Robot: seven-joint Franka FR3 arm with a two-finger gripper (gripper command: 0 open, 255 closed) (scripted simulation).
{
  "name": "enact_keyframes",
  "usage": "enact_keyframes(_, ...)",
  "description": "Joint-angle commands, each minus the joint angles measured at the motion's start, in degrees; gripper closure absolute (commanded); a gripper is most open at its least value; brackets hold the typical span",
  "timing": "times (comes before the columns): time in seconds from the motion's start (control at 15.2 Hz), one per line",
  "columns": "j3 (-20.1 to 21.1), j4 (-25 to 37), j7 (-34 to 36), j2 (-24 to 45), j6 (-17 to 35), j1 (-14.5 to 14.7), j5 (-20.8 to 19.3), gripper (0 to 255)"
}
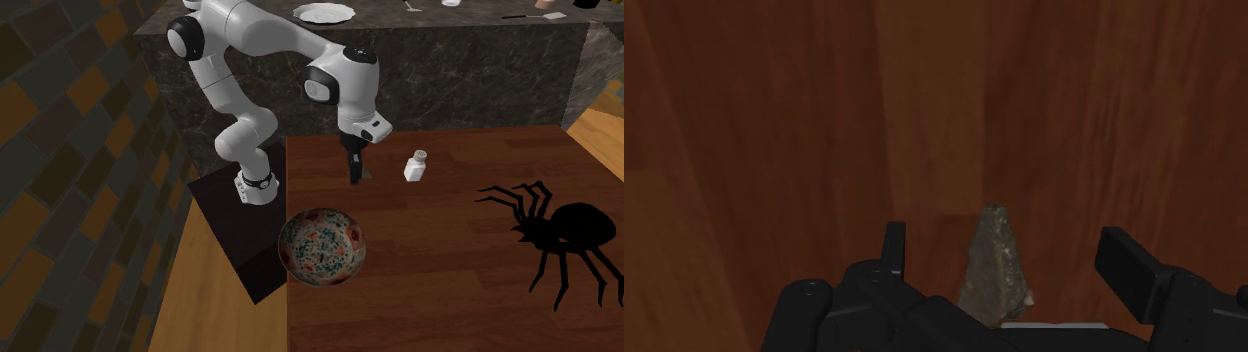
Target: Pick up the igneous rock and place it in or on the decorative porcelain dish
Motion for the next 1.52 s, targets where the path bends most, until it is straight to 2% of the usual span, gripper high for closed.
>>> enact_keyframes(0.0, -0.01, -0.48, -0.09, 0.13, 0.64, 0.01, 0.02, 0)
enact_keyframes(0.4, -0.01, -0.48, -0.08, 0.13, 0.64, 0.01, 0.02, 0)
enact_keyframes(0.46, -0.01, -0.48, -0.08, 0.13, 0.64, 0.01, 0.02, 255)
enact_keyframes(1.06, 0.02, -0.48, -0.10, 0.13, 0.64, -0.02, 0.04, 255)
enact_keyframes(1.45, -0.11, 3.97, -0.01, -0.10, -4.03, -0.10, -0.09, 255)
